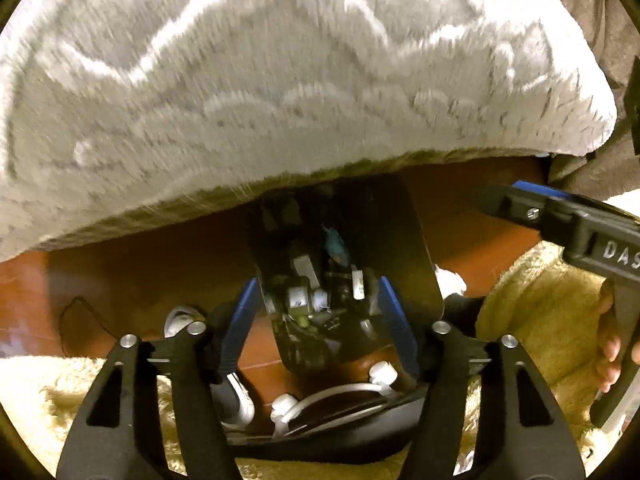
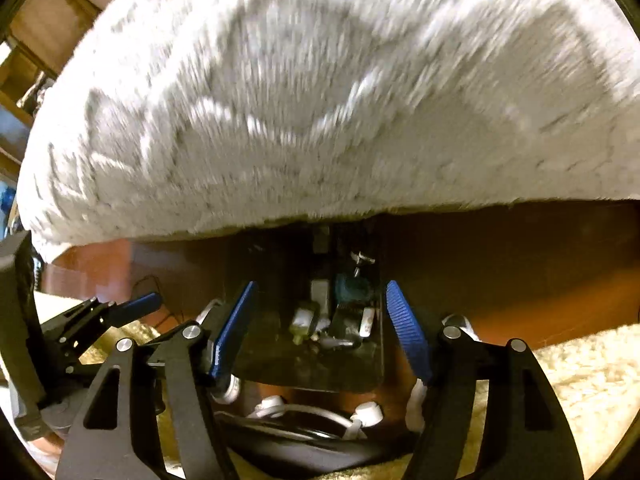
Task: Collect trash
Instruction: 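Lower the green bottle and wipes pack into the bin and open both tools, then move both open tools back over the bed toward the remaining items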
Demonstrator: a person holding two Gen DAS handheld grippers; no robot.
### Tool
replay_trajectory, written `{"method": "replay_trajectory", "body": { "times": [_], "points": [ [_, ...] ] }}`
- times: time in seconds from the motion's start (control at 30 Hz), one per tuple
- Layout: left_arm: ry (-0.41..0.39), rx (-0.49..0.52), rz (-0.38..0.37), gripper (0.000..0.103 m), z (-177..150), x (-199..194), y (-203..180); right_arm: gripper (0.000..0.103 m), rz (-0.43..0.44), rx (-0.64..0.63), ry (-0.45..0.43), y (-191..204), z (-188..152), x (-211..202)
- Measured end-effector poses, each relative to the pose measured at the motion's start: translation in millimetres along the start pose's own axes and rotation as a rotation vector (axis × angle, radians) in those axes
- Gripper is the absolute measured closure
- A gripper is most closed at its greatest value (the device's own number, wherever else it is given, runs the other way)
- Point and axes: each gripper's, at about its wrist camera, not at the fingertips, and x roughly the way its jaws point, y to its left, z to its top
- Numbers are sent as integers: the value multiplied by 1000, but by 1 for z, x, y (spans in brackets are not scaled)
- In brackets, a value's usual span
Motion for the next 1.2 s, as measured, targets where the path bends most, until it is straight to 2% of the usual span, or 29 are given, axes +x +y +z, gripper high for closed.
{"method": "replay_trajectory", "body": {
  "times": [0.1, 0.17, 0.23, 0.27, 0.47, 0.5, 0.77, 0.97, 1.2],
  "points": [
    [-63, 11, 15, 31, 7, -23, 1, 21, 0, -11, -70, -2, 8, -27],
    [-109, 18, 23, 24, 13, -40, 1, 20, 2, -16, -110, -3, 14, -43],
    [-155, 25, 28, 20, 20, -57, 0, 8, 1, -18, -168, -5, 21, -64],
    [-183, 29, 30, 16, 24, -68, 1, 6, -4, -20, -192, -4, 25, -72],
    [-300, 43, 76, 10, 57, -116, 7, 4, -24, -56, -294, -6, 61, -116],
    [-316, 46, 92, 10, 65, -123, 9, 4, -25, -54, -312, 4, 66, -122],
    [-422, 58, 148, 8, 131, -157, 23, 4, -70, -90, -396, 9, 130, -122],
    [-436, 53, 151, 8, 193, -146, 28, 4, -98, -97, -416, 12, 187, -108],
    [-413, 76, 131, 8, 254, -107, 25, 4, -103, -101, -407, 23, 254, -63]
  ]
}}
